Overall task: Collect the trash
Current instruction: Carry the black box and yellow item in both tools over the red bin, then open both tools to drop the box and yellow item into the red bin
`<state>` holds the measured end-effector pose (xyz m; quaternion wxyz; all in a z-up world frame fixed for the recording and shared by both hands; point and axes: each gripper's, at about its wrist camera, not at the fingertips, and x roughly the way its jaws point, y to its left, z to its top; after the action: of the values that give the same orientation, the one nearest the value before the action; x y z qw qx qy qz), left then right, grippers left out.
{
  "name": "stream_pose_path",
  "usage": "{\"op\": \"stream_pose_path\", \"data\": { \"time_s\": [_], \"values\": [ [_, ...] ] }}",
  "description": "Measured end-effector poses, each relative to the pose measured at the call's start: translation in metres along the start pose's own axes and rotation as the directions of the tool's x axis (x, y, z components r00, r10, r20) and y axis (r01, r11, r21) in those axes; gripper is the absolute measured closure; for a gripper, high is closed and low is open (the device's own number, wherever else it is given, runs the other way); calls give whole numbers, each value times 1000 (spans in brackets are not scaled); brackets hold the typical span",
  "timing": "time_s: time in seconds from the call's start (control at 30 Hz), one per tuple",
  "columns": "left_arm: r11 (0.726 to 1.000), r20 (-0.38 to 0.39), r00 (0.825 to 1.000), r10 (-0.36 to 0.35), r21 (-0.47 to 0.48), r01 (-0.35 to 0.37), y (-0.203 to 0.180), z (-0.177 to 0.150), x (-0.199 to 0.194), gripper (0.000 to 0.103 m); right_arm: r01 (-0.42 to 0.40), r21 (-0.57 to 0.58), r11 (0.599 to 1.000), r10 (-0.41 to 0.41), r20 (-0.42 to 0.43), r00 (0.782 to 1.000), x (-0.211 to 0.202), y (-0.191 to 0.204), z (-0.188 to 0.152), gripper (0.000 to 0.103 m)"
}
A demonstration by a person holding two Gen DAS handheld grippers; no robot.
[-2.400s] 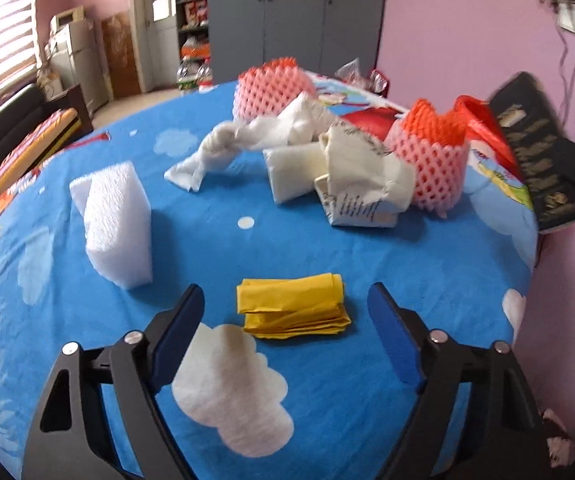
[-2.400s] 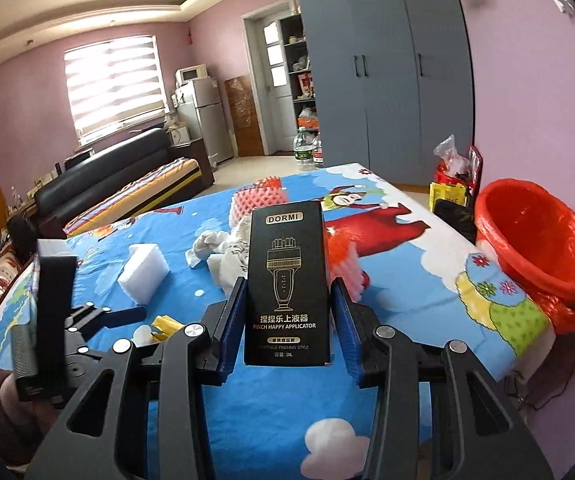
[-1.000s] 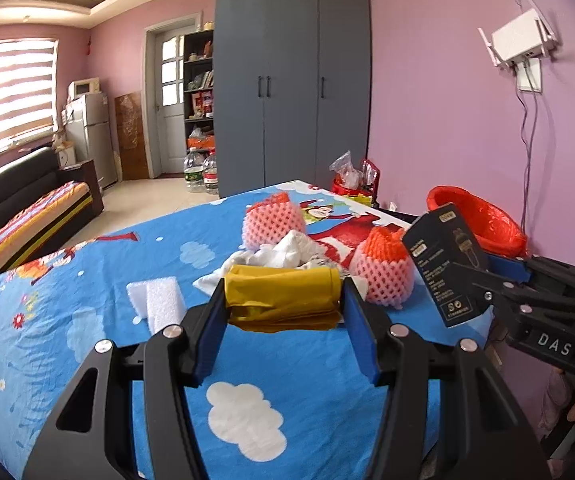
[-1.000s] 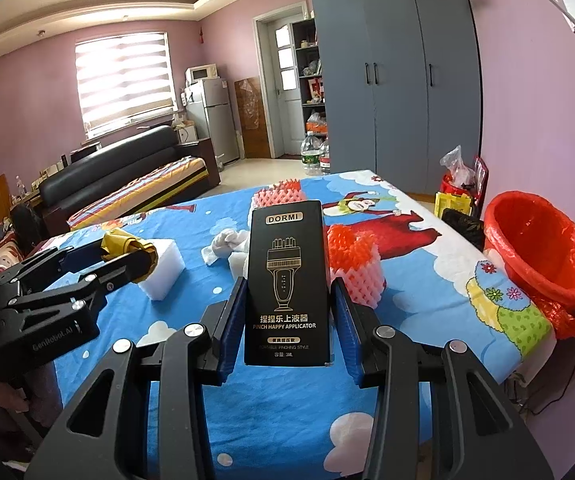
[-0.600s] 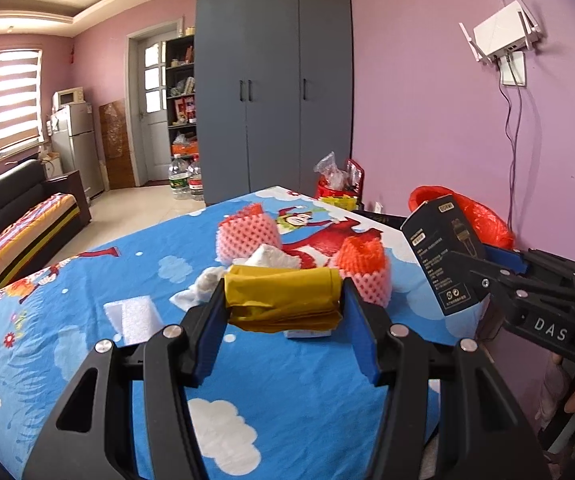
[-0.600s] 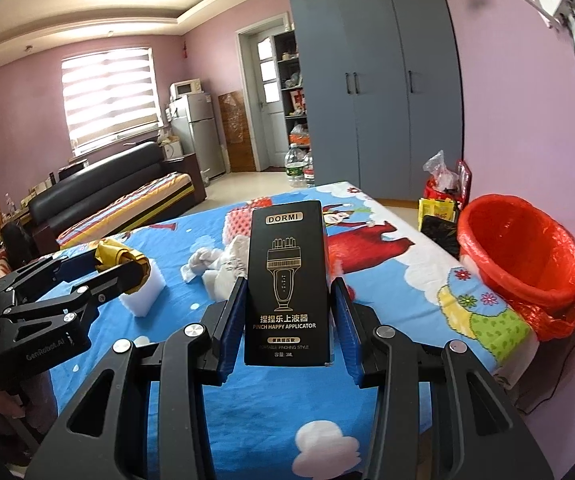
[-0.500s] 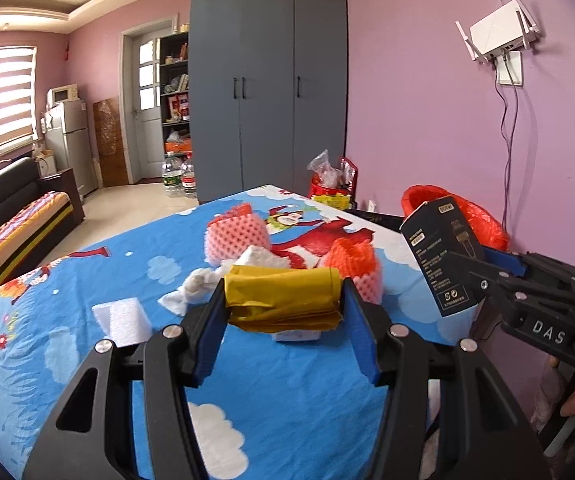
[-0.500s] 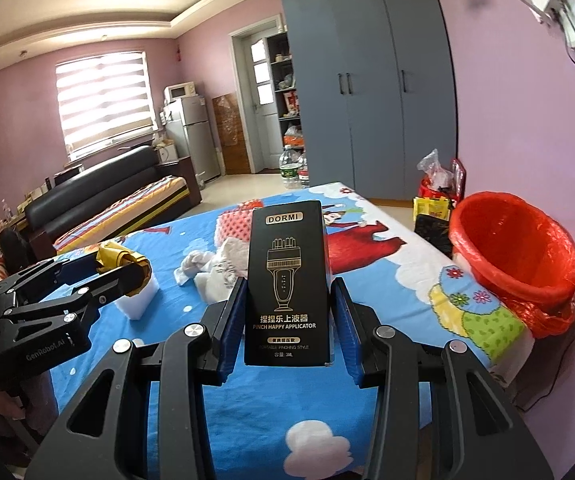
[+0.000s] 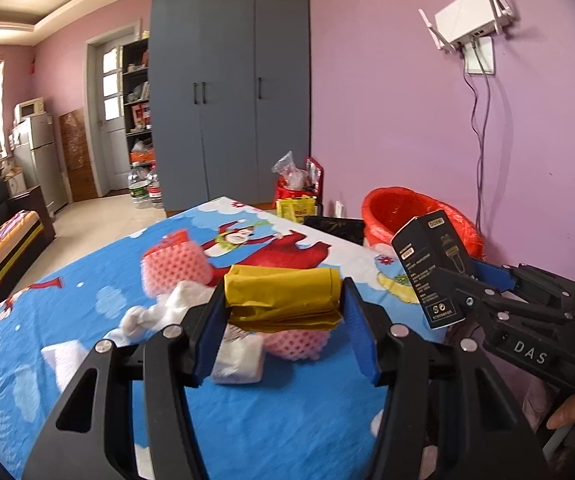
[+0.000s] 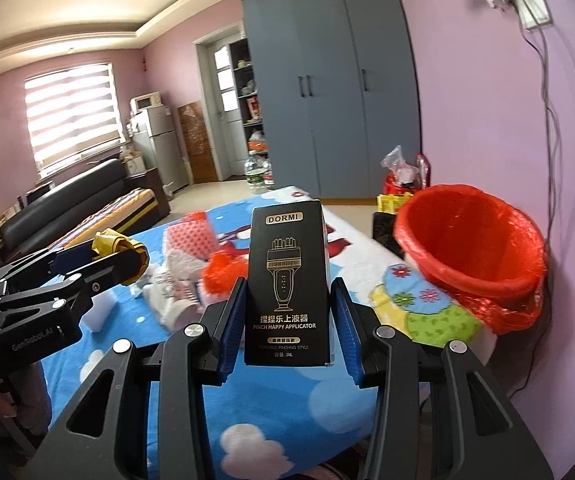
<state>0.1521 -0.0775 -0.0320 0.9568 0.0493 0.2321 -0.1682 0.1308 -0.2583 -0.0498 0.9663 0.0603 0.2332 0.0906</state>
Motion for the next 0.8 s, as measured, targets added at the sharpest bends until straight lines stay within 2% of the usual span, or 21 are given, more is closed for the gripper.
{"op": "stream_pose_path", "data": {
  "time_s": [0.2, 0.53, 0.8],
  "values": [
    [998, 0, 999, -54, 28, 54, -22, 14, 21, 49, 82, 20, 996, -82, 14, 997, -4, -30, 5, 62],
    [991, -2, 993, -121, 63, 121, -55, 38, 63, 49, 227, 32, 973, -227, 5, 974, 3, -81, 13, 62],
    [968, -27, 974, -223, 112, 225, -86, 66, 117, 49, 299, 56, 953, -300, 11, 954, 12, -121, 23, 62]
  ]
}}
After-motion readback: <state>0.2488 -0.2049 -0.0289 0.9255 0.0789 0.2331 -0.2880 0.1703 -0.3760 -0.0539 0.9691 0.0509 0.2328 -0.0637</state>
